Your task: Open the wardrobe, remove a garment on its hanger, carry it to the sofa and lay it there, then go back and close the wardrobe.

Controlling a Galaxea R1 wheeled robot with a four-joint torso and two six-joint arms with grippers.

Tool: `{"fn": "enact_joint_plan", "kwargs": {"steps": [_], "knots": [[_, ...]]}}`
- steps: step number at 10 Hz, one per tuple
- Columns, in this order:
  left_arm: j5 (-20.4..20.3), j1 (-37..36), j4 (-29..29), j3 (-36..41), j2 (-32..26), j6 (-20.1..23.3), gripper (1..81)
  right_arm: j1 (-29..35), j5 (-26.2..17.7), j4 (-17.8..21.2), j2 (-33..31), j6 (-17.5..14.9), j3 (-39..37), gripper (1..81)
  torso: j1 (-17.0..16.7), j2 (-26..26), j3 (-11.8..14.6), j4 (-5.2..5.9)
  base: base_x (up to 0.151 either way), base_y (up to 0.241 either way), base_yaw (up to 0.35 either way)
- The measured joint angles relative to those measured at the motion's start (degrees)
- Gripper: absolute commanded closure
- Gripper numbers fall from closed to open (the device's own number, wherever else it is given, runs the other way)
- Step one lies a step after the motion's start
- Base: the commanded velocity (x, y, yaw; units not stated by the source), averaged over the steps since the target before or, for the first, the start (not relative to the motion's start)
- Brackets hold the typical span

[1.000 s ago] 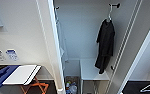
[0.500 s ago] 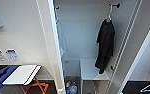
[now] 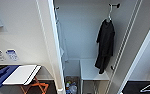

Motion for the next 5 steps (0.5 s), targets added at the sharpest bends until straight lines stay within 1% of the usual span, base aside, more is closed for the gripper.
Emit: {"fn": "enact_joint_plan", "kwargs": {"steps": [2, 3, 4, 5], "knots": [[0.0, -1.1, 6.2, -4.8, 3.2, 0.6, 1.0, 0.0, 0.0, -0.2, 0.0, 0.0, -0.9, 1.0, 0.0, 0.0, 0.0, 0.0, 0.0, 0.0, 0.0], [-0.1, -1.8, 9.0, -6.4, 4.3, 2.2, 1.0, 0.0, 0.0, -0.3, 0.0, 0.0, -1.8, 1.0, 0.0, 0.0, 0.0, 0.0, 0.0, 0.0, 0.0], [-0.2, -2.7, 10.8, -7.1, 4.9, 3.9, 1.0, 0.0, 0.0, -0.4, 0.1, 0.0, -2.3, 1.0, 0.0, 0.0, 0.0, 0.0, 0.0, 0.0, 0.0], [-0.3, -3.8, 11.4, -7.2, 5.2, 5.3, 1.0, 0.0, 0.0, -0.4, 0.6, 0.0, -2.9, 1.0, 0.0, 0.0, 0.0, 0.0, 0.0, 0.0, 0.0]]}}
